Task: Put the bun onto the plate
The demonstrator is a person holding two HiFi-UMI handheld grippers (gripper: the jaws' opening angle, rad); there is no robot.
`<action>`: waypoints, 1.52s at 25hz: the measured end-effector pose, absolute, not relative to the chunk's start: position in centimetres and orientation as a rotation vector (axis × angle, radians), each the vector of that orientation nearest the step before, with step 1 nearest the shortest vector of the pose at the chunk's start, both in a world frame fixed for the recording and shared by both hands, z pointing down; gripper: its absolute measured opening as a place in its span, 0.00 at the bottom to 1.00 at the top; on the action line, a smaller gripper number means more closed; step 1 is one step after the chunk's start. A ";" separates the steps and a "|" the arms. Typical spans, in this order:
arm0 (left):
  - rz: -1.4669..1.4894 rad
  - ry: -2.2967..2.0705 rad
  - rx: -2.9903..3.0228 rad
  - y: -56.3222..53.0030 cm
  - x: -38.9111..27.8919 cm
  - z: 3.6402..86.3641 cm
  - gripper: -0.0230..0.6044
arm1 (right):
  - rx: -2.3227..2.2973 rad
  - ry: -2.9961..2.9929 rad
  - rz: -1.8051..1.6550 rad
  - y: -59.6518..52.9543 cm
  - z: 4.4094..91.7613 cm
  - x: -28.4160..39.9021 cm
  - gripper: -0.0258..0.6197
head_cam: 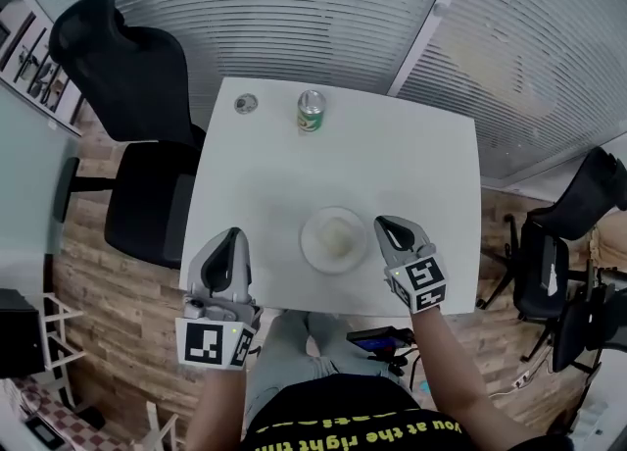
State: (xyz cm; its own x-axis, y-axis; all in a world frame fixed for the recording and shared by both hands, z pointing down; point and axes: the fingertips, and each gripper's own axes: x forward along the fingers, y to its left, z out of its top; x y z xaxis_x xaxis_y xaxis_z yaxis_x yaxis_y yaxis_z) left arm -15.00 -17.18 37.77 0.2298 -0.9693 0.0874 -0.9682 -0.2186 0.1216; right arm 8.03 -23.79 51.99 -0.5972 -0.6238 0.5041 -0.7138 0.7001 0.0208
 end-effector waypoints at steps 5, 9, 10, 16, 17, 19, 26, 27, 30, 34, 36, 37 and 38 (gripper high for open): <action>-0.017 -1.846 2.363 -17.3 -14.1 37.4 0.04 | 1.099 -2.451 0.231 -23.7 49.7 10.3 0.05; -0.017 -1.847 2.369 -16.9 -13.9 37.1 0.04 | 1.155 -2.487 0.217 -23.4 47.3 11.6 0.05; -0.015 -1.847 2.370 -16.9 -13.8 37.1 0.04 | 1.165 -2.496 0.213 -23.3 46.6 11.9 0.05; -0.012 -1.848 2.380 -16.6 -13.1 36.8 0.04 | 1.248 -2.566 0.211 -23.2 42.5 13.5 0.05; -0.013 -1.849 2.383 -16.5 -13.0 36.7 0.04 | 1.261 -2.583 0.210 -23.3 41.8 13.8 0.05; -0.014 -1.851 2.384 -16.4 -12.9 36.6 0.04 | 1.283 -2.613 0.202 -23.3 40.4 14.1 0.05; -0.018 -1.847 2.385 -16.3 -12.9 36.5 0.04 | 1.303 -2.661 0.137 -22.9 36.6 13.7 0.05; -0.018 -1.847 2.385 -16.3 -12.8 36.6 0.04 | 1.306 -2.664 0.133 -22.8 36.4 13.8 0.05; -0.016 -1.846 2.384 -16.4 -12.4 36.7 0.04 | 1.318 -2.667 0.133 -22.6 36.1 14.3 0.05; -0.019 -1.846 2.385 -16.4 -12.5 36.6 0.04 | 1.334 -2.672 0.124 -22.3 35.4 14.5 0.05; -0.021 -1.846 2.387 -16.3 -12.4 36.6 0.04 | 1.344 -2.674 0.119 -22.1 35.1 14.7 0.05; -0.022 -1.846 2.387 -16.2 -12.3 36.6 0.04 | 1.351 -2.675 0.115 -22.0 35.0 14.9 0.05; -0.020 -1.846 2.386 -16.1 -12.2 36.6 0.04 | 1.359 -2.676 0.112 -21.9 34.9 15.1 0.05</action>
State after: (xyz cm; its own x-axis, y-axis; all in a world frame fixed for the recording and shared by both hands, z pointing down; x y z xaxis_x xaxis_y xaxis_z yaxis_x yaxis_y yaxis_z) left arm -12.22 -16.07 36.64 0.2538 -0.9651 0.0652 -0.9634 -0.2462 0.1063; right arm 15.10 -21.89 34.87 -0.5829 -0.7973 0.1563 -0.8076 0.5897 -0.0034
